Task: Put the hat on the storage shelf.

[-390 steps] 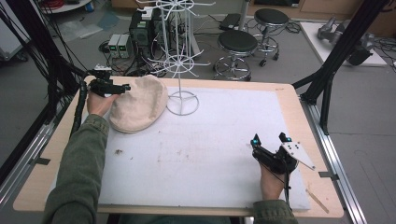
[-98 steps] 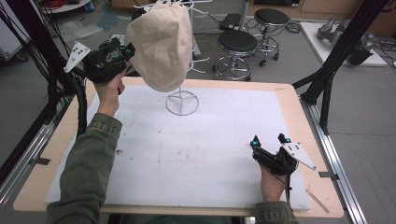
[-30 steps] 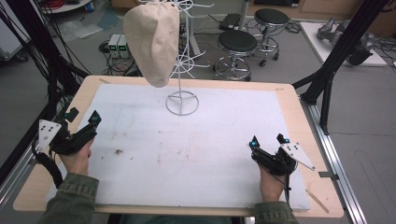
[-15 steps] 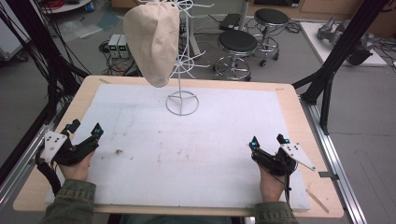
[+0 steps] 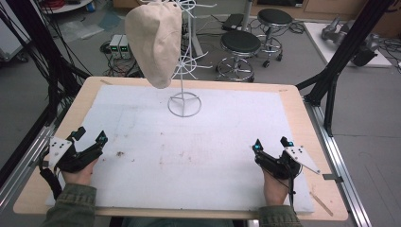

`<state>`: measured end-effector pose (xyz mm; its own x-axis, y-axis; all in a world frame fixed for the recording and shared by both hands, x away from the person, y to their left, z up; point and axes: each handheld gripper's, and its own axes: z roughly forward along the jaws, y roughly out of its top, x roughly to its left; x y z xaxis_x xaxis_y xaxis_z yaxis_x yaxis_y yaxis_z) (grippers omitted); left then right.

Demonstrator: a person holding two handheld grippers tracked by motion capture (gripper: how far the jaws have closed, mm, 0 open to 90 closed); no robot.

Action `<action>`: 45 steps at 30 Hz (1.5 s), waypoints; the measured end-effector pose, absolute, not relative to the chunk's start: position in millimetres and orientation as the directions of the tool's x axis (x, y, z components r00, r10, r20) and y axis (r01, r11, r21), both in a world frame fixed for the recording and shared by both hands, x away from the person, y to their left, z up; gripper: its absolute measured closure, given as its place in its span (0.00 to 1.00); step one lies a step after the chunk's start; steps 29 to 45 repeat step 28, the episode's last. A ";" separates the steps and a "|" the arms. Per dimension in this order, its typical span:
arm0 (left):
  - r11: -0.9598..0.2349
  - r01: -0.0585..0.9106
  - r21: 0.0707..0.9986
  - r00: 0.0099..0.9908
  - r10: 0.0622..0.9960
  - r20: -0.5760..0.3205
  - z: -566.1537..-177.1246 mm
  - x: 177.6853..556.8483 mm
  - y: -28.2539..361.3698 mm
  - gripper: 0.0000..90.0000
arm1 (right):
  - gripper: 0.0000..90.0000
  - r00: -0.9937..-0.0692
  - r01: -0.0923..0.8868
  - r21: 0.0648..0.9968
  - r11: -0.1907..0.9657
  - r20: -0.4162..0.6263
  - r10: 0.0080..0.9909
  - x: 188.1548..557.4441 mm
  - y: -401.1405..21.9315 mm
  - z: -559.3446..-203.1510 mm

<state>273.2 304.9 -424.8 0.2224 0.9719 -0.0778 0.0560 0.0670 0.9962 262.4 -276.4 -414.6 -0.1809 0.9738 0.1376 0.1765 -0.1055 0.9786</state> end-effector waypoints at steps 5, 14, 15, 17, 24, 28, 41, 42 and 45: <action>0.066 0.055 0.996 0.229 0.970 -0.077 -425.1 273.1 304.2 0.27 | 0.06 -0.179 0.178 0.978 -0.105 0.137 0.974 260.8 -276.1 -414.3; 0.078 0.066 0.995 0.219 0.971 -0.091 -427.3 274.2 307.3 0.27 | 0.06 -0.179 0.187 0.977 -0.104 0.138 0.974 262.0 -277.1 -415.0; 0.079 0.063 0.995 0.220 0.971 -0.091 -427.2 274.0 307.4 0.27 | 0.06 -0.179 0.187 0.977 -0.104 0.138 0.974 262.1 -277.1 -415.0; 0.078 0.061 0.995 0.220 0.971 -0.089 -427.2 273.8 307.2 0.27 | 0.06 -0.180 0.187 0.977 -0.102 0.136 0.974 262.1 -277.2 -415.1; 0.084 0.069 0.994 0.213 0.972 -0.097 -429.7 269.3 308.1 0.27 | 0.06 -0.189 0.203 0.974 -0.097 0.136 0.973 260.8 -277.2 -415.2; 0.086 0.072 0.994 0.199 0.975 -0.099 -429.9 262.6 309.4 0.27 | 0.06 -0.195 0.211 0.974 -0.082 0.124 0.973 258.5 -276.4 -415.3; 0.086 0.072 0.994 0.199 0.975 -0.099 -429.9 262.6 309.4 0.27 | 0.06 -0.195 0.211 0.974 -0.082 0.124 0.973 258.5 -276.4 -415.3; 0.086 0.072 0.994 0.199 0.975 -0.099 -429.9 262.6 309.4 0.27 | 0.06 -0.195 0.211 0.974 -0.082 0.124 0.973 258.5 -276.4 -415.3; 0.086 0.072 0.994 0.199 0.975 -0.099 -429.9 262.6 309.4 0.27 | 0.06 -0.195 0.211 0.974 -0.082 0.124 0.973 258.5 -276.4 -415.3</action>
